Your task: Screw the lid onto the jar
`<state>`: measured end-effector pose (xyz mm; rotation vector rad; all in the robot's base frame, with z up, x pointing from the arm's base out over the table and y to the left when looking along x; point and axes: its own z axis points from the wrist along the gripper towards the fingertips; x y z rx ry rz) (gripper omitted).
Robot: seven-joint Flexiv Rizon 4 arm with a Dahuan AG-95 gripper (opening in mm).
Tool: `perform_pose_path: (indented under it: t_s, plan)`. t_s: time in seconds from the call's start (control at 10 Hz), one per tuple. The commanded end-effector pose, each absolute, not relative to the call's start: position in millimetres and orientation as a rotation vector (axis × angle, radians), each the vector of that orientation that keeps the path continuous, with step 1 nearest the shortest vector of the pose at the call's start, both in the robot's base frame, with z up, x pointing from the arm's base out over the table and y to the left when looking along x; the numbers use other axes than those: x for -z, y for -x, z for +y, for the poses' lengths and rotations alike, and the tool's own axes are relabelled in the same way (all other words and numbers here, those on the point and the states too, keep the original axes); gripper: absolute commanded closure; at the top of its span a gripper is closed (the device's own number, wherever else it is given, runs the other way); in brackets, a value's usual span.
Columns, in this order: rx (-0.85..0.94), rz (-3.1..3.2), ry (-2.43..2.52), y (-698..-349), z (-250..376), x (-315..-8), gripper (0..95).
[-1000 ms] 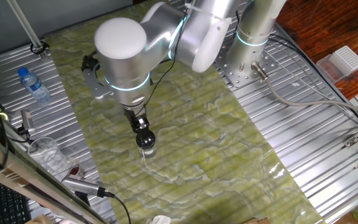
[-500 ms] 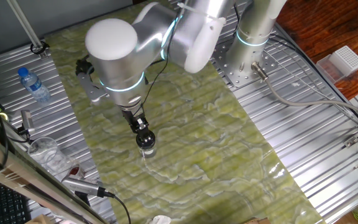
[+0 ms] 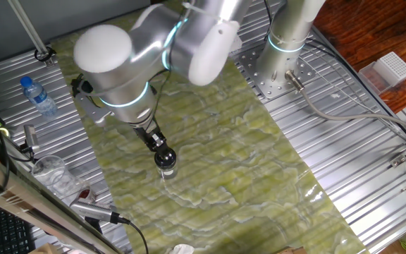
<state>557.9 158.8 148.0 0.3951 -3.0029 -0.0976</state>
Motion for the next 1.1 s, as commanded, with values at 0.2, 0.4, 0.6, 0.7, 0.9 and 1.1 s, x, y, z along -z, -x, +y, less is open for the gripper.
perform_pose_path:
  t_s: [0.2, 0.4, 0.6, 0.7, 0.9, 1.1]
  plan:
    - [0.1, -3.054, -0.332, -555.9, 160.7, -150.2, 0.0]
    - [0.106, -3.094, -0.264, -551.3, 163.3, -154.0, 0.0]
    - [0.106, -3.123, -0.193, -549.0, 162.1, -152.8, 0.0]
    - [0.107, -3.13, -0.185, -546.8, 161.3, -150.1, 19.0]
    - [0.102, -3.166, -0.221, -536.9, 161.7, -135.4, 19.0]
    - [0.098, -3.171, -0.202, -536.8, 167.2, -132.6, 0.0]
